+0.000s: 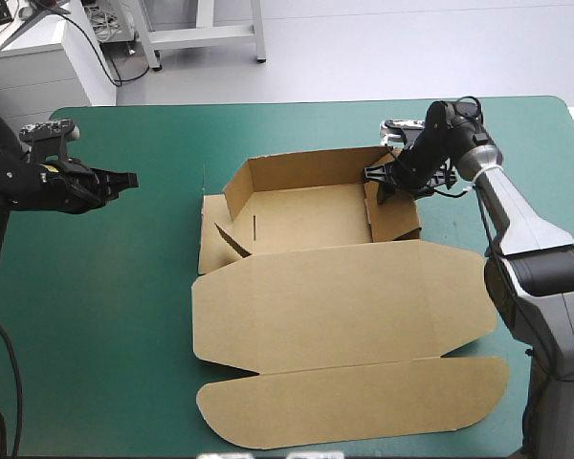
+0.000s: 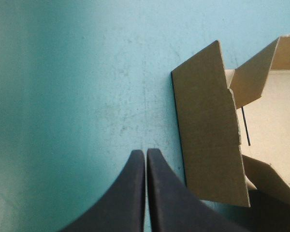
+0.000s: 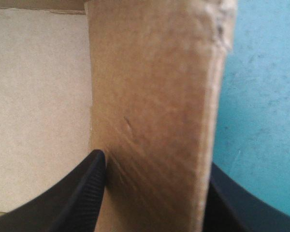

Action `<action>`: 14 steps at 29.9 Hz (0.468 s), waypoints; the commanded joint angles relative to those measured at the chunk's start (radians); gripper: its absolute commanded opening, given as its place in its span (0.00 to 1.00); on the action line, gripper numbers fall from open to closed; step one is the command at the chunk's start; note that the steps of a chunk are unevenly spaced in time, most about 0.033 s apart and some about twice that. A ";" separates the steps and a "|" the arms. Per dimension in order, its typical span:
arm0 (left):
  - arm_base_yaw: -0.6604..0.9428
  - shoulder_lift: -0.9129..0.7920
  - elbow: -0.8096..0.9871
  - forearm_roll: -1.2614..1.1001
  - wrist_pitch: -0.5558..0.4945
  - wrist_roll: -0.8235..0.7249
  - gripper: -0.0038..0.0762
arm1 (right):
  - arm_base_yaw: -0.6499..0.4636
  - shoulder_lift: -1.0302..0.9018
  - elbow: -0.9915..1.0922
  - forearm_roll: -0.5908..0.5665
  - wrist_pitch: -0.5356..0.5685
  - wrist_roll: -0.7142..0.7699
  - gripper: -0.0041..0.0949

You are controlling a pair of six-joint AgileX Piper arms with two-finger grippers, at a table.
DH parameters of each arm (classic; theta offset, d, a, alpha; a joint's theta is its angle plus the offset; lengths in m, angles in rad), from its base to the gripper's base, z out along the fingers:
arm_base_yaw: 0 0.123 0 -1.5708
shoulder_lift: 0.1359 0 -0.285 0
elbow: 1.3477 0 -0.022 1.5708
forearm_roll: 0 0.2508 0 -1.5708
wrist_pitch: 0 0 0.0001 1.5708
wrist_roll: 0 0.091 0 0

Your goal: Fold the box

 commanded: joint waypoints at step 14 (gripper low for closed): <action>0.001 -0.031 -0.023 -0.036 -0.044 0.016 0.04 | -0.005 -0.062 -0.026 -0.054 0.011 -0.025 0.04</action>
